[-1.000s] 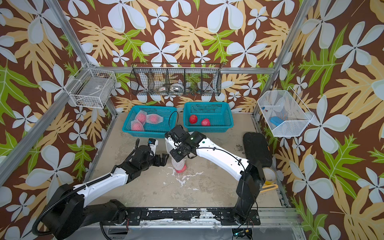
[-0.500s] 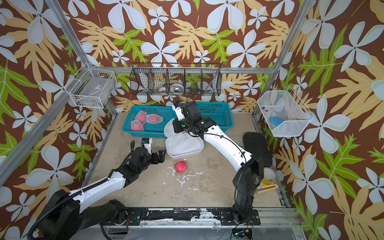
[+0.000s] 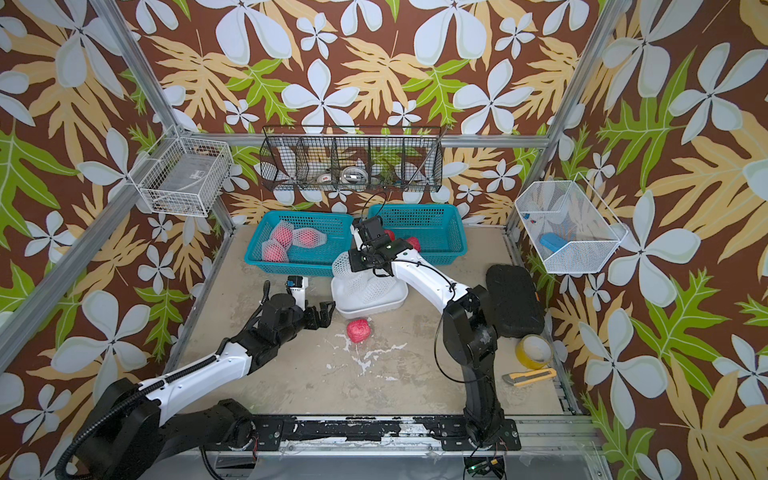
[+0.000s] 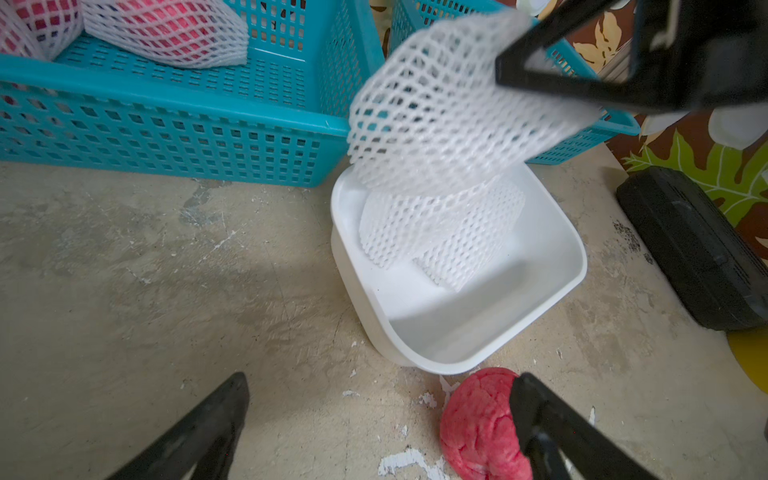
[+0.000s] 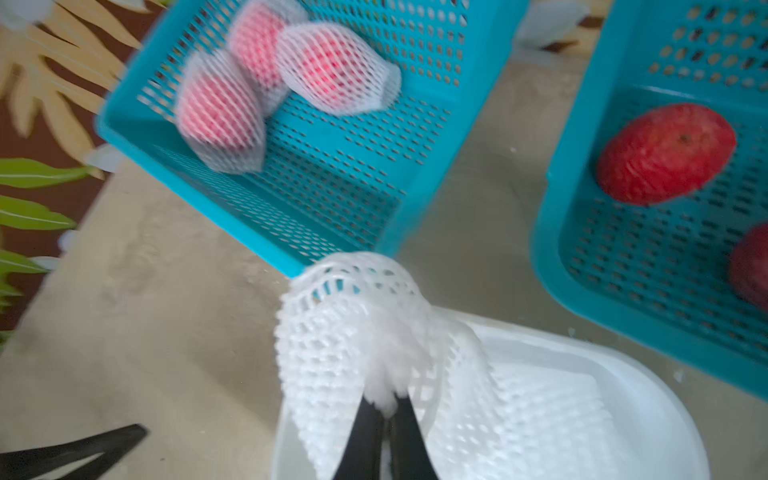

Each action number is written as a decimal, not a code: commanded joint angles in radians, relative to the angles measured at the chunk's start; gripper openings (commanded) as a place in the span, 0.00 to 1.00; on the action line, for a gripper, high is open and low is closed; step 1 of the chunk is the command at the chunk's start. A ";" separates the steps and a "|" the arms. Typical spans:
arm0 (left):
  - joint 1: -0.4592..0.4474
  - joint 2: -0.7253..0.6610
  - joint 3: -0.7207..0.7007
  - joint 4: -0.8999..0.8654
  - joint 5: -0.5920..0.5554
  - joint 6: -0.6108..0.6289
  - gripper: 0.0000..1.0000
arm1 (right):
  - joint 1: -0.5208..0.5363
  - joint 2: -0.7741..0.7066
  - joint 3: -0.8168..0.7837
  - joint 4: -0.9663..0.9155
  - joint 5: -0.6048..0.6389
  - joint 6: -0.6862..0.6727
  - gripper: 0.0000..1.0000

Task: Remove foam nets from apples
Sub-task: Place the foam net into the storage box.

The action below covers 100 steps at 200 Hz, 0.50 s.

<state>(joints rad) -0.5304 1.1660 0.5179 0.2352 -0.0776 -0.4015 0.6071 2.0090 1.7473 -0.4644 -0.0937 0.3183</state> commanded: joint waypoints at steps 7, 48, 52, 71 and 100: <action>0.003 0.013 0.016 -0.001 0.005 0.012 1.00 | -0.011 -0.044 -0.098 0.036 0.088 0.010 0.00; 0.003 0.045 0.041 -0.004 0.015 0.027 1.00 | -0.027 -0.079 -0.184 0.043 0.092 -0.008 0.00; 0.003 0.047 0.044 -0.005 0.018 0.028 1.00 | -0.027 -0.078 -0.192 0.043 0.094 -0.010 0.00; 0.003 0.051 0.045 -0.001 0.021 0.035 1.00 | -0.029 -0.057 -0.240 0.061 0.095 -0.018 0.00; 0.003 0.070 0.051 0.000 0.028 0.046 1.00 | -0.030 0.008 -0.238 0.054 0.105 -0.017 0.00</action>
<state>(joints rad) -0.5301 1.2243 0.5564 0.2352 -0.0654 -0.3737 0.5793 1.9881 1.5112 -0.4187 -0.0177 0.3092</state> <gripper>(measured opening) 0.998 0.058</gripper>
